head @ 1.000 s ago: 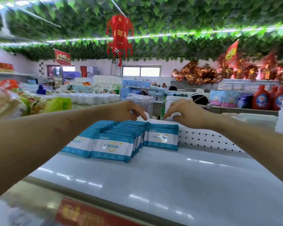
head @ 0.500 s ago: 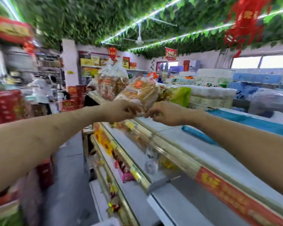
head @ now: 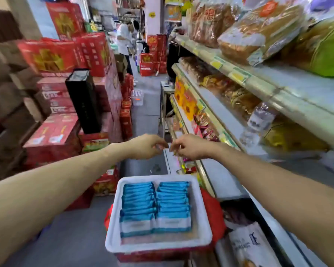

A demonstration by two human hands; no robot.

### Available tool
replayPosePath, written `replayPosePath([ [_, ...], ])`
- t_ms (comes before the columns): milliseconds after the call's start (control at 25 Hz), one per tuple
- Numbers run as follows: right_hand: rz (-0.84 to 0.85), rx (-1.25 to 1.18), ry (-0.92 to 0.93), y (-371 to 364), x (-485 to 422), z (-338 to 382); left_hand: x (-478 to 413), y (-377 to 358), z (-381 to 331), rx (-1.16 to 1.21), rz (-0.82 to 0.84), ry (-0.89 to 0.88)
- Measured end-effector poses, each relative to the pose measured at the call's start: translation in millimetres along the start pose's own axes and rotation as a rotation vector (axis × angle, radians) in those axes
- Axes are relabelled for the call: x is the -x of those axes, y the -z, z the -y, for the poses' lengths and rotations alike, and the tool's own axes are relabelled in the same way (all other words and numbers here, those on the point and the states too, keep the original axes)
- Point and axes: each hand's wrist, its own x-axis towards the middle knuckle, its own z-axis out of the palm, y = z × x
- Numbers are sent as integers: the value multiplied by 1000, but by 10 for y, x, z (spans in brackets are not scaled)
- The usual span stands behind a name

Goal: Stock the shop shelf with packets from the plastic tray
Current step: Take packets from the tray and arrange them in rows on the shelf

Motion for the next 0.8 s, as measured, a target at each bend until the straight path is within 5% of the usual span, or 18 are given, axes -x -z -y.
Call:
replayPosePath([
  [320, 308, -140, -38, -1675, 306, -63, 660, -1503, 542, 5, 338, 77],
  [800, 345, -168, -30, -2057, 528, -20, 996, -1936, 713, -7, 431, -19],
])
